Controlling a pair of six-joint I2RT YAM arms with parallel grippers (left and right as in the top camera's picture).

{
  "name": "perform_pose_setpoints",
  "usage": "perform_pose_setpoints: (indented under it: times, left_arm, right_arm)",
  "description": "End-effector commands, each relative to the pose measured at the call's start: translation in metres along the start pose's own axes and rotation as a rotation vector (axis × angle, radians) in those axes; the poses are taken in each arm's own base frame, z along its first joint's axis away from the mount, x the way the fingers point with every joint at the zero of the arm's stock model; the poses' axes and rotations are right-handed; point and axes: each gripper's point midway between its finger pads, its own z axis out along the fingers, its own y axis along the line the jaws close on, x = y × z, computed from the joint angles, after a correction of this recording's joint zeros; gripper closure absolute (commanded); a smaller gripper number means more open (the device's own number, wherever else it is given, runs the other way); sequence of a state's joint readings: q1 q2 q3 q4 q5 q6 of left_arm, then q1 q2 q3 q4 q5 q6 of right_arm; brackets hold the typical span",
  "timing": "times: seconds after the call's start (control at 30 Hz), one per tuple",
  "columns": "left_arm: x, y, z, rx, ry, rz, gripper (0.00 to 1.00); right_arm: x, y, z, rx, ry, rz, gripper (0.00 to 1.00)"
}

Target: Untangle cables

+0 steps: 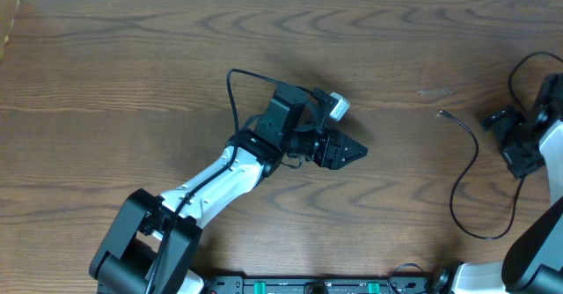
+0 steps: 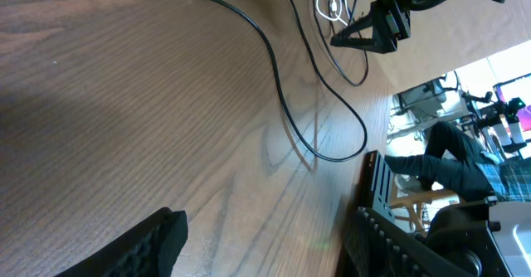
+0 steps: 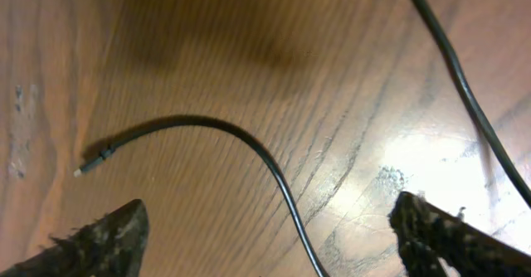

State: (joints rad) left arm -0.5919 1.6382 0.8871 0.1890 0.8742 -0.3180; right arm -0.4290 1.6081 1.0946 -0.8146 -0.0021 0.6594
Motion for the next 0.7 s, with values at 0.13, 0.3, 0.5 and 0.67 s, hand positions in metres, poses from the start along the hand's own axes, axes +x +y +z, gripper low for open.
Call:
perform_pose_setpoints:
  times: [0.13, 0.3, 0.5, 0.67]
  left_arm:
    - [-0.013, -0.007, -0.001, 0.02, -0.016, 0.018, 0.34]
    - [-0.012, -0.006, -0.001, 0.019, -0.014, 0.016, 0.34]
    - [-0.011, -0.006, -0.001, 0.018, -0.011, 0.012, 0.34]
    - [-0.011, -0.006, -0.001, 0.017, -0.009, 0.01, 0.35]
  right_arm:
    - [0.06, -0.011, 0.024, 0.089, 0.142, -0.181, 0.09]
    - [0.098, -0.019, 0.031, 0.105, 0.25, -0.221, 0.09]
    - [0.121, -0.035, 0.037, 0.151, 0.306, -0.245, 0.43]
    - [0.138, -0.052, 0.047, 0.18, 0.341, -0.246, 0.66]
